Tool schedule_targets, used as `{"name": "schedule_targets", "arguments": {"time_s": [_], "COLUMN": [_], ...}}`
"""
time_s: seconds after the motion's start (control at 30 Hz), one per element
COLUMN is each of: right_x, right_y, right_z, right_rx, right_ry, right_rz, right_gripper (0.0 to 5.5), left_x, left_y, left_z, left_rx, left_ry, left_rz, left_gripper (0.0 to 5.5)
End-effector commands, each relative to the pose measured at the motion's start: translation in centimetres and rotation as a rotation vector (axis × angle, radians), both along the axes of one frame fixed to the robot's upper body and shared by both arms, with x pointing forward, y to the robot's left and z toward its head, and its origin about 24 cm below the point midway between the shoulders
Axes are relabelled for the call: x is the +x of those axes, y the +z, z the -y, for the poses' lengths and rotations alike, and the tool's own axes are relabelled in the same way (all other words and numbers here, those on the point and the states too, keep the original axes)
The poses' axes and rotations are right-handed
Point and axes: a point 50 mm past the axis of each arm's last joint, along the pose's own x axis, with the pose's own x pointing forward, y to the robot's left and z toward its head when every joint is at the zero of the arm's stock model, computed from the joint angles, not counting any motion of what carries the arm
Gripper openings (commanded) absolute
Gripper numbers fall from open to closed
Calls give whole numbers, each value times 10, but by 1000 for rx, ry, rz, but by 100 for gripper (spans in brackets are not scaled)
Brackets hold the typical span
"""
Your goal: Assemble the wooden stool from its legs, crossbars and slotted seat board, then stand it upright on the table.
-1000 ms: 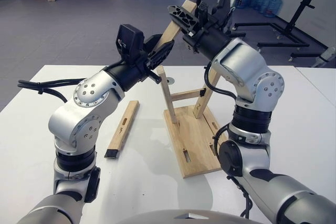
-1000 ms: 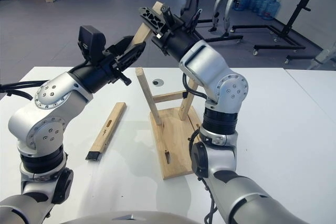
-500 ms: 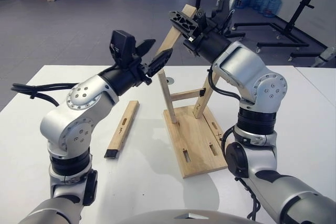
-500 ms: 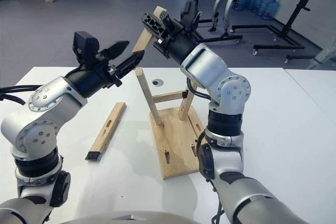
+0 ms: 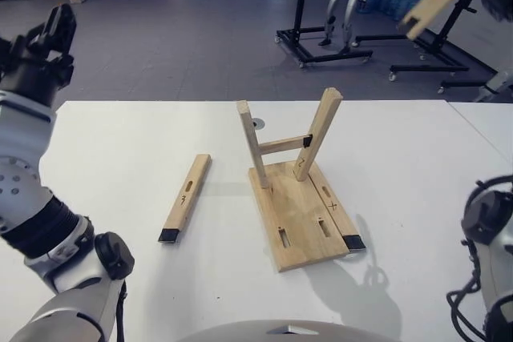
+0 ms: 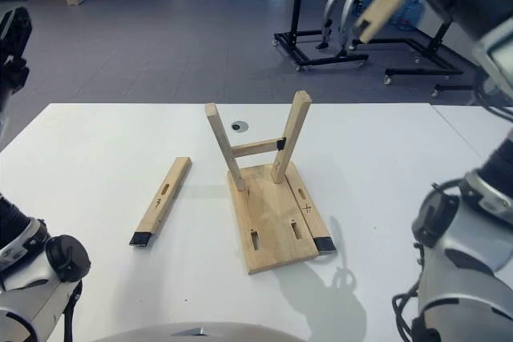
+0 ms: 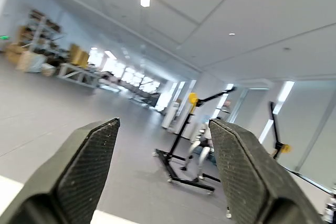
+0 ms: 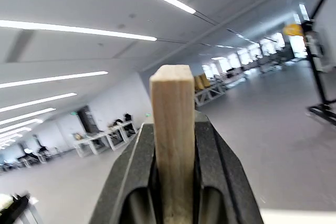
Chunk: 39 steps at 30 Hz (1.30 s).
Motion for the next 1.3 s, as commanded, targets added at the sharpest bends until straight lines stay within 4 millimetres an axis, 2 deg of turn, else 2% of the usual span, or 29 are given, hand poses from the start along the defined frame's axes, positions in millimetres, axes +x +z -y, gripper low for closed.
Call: {"name": "schedule_targets", "arguments": {"time_s": [0.03, 0.1, 0.13, 0.2, 0.23, 0.37, 0.53, 0.77, 0.93, 1.3], "right_x": [-6, -21, -24, -35, -37, -26, -6, -5, -11, -4], "right_y": [-145, -204, -224, -250, -256, -254, -235, -251, -253, -263], "right_z": [-2, -9, -14, -16, -14, -9, -24, -41, -48, -55], "right_rx": [40, 137, 174, 217, 225, 233, 268, 65, -60, -85], "right_ry": [-22, -103, -129, -230, -281, -414, -373, -296, -307, -285], "right_rz": [-391, -495, -519, -526, -510, -396, -291, -276, -224, -204], "right_gripper": [40, 40, 40, 40, 40, 40, 40, 40, 40, 40], "left_x": [-8, -2, -2, 3, 4, 6, 8, 10, 9, 10], "left_y": [-32, -49, -57, -71, -76, -86, -91, -98, -101, -103], "left_z": [-13, -9, -6, 0, 1, 3, 5, 12, 13, 18], "left_rx": [-34, -52, -54, -58, -60, -66, -75, -67, -67, -64], "left_ry": [62, 39, 30, 0, -8, -27, -42, -69, -73, -80], "left_rz": [-73, -114, -135, -172, -183, -198, -200, -215, -222, -224], "left_gripper": [312, 312, 312, 312, 312, 312, 312, 312, 312, 312]}}
